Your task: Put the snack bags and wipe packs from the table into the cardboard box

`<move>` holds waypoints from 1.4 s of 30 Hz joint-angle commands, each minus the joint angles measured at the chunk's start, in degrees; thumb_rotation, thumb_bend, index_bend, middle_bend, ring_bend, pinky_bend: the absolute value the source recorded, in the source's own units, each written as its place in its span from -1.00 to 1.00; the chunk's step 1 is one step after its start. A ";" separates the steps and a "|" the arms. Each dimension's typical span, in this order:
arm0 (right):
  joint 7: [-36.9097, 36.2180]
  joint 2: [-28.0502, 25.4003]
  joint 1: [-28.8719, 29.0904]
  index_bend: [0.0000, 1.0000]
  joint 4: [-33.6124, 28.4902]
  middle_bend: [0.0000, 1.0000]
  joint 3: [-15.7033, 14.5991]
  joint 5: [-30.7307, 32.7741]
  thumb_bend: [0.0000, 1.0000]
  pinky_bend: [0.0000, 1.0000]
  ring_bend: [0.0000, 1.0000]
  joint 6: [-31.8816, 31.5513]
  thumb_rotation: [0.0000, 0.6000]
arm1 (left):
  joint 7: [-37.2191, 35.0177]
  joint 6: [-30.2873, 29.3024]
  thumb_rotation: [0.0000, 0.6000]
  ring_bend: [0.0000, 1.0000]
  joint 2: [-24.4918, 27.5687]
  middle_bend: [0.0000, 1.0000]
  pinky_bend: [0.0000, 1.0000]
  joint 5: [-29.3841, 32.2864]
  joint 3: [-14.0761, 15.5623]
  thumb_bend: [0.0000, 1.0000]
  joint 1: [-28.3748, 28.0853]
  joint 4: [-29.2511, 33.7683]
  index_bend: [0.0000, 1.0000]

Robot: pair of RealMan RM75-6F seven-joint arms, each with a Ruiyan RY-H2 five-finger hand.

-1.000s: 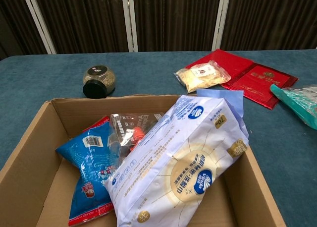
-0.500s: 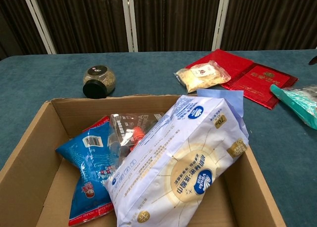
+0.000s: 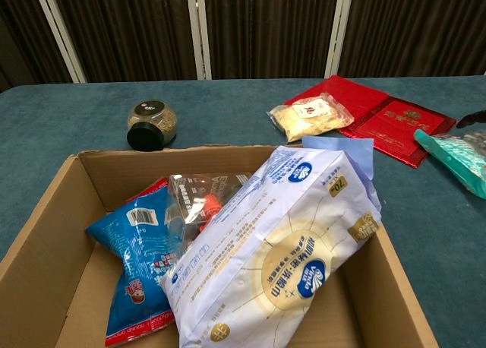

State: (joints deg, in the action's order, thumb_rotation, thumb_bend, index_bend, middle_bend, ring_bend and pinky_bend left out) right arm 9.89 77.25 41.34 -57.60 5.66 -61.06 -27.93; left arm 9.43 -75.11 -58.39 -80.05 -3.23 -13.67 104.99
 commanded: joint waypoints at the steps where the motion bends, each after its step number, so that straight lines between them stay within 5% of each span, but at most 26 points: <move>1: -4.08 3.04 -1.06 -1.00 4.61 -1.00 -0.57 -3.98 -0.95 -0.93 -1.00 -0.55 1.00 | 0.20 0.03 1.00 -1.00 -0.15 -1.00 -1.00 0.03 0.00 -1.00 -0.05 0.03 -1.00; 4: -5.49 4.93 -1.50 -0.86 8.12 -0.93 -1.38 -6.30 -0.95 -0.90 -0.96 -1.41 1.00 | 0.56 0.21 1.00 -1.00 -0.35 -1.00 -1.00 0.28 -0.02 -1.00 -0.15 0.06 -1.00; 6: -6.29 6.23 -1.91 -0.56 10.46 -0.67 -1.70 -7.11 -0.94 -0.76 -0.78 -2.04 1.00 | 0.79 0.30 1.00 -1.00 -0.47 -1.00 -1.00 0.33 0.01 -1.00 -0.20 0.14 -1.00; 10: -9.22 9.15 -1.90 0.01 16.27 -0.13 -1.35 -7.91 -0.90 -0.14 -0.23 -1.78 1.00 | 1.27 0.54 1.00 -1.00 -0.71 -1.00 -1.00 0.35 0.21 -1.00 -0.26 0.32 -1.00; 16: -13.39 11.52 -2.71 0.41 20.30 0.33 -1.72 -10.49 -0.80 0.43 0.30 -3.70 1.00 | 1.43 0.37 1.00 -1.00 -0.86 -1.00 -1.00 0.14 0.28 -1.00 -0.24 0.56 -1.00; 26: -19.08 9.55 -2.73 0.57 17.66 0.47 -1.41 -15.69 -0.71 0.57 0.45 -10.98 1.00 | 1.39 -0.03 1.00 -1.00 -0.86 -1.00 -1.00 -0.25 0.33 -1.00 -0.14 0.70 -1.00; 42: -7.31 -8.12 -2.57 0.57 -13.93 0.47 6.34 -12.45 -0.71 0.57 0.45 -23.11 1.00 | -0.55 -0.48 1.00 -1.00 -0.24 -1.00 -1.00 -1.19 0.49 -1.00 0.16 0.22 -1.00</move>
State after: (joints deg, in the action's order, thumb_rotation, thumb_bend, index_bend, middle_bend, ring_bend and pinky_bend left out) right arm -1.17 73.34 38.81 -65.24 9.86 -74.96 -48.46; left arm 8.92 -75.59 -58.66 -81.19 -2.76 -13.53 105.19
